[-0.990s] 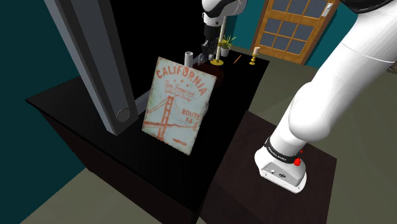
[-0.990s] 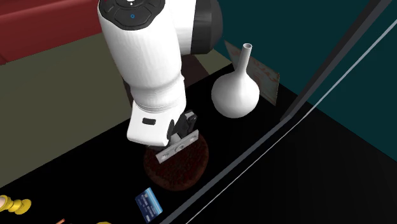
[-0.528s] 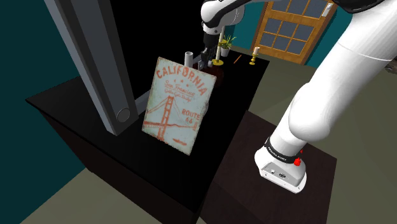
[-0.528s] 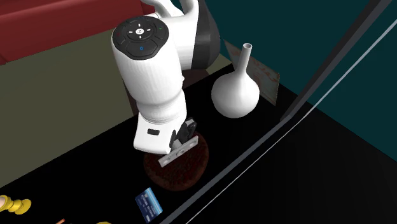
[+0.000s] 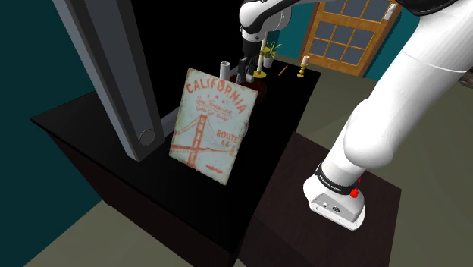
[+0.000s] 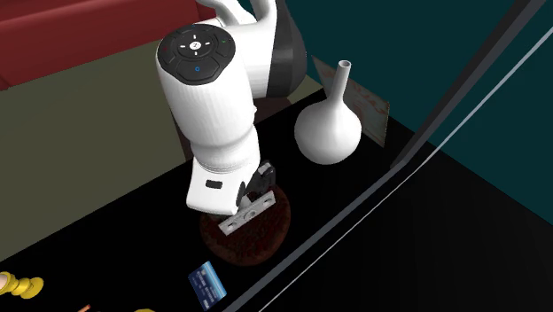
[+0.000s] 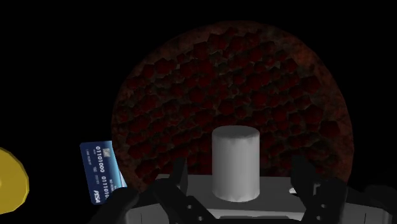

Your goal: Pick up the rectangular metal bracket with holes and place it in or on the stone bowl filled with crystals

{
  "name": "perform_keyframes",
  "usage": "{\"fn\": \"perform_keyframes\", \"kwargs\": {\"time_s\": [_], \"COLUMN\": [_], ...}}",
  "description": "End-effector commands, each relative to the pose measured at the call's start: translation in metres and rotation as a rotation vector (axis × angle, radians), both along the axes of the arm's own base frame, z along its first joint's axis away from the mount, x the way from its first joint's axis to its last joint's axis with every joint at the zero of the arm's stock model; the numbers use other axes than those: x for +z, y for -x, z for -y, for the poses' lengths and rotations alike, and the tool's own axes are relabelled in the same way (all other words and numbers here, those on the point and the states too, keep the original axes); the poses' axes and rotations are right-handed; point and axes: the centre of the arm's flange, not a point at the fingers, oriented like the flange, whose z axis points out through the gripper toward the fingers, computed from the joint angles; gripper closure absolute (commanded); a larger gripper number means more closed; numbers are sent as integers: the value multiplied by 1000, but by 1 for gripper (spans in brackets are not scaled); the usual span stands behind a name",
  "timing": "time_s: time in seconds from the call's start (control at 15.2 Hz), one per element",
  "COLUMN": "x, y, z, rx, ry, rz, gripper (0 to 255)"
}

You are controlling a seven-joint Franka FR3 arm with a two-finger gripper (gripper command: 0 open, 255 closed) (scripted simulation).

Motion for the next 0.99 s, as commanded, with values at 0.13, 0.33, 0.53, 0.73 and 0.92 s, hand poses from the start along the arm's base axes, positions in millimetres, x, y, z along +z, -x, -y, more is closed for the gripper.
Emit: {"fn": "perform_keyframes", "kwargs": {"time_s": [0.13, 0.33, 0.53, 0.73, 0.92], "x": [0, 26, 50, 50, 50], "y": [0, 0, 1, 1, 1], "z": [0, 0, 1, 1, 1], "rx": [0, 0, 0, 0, 0], "ry": [0, 0, 0, 0, 0], "rz": [0, 0, 0, 0, 0], "gripper": [0, 0, 0, 0, 0]}}
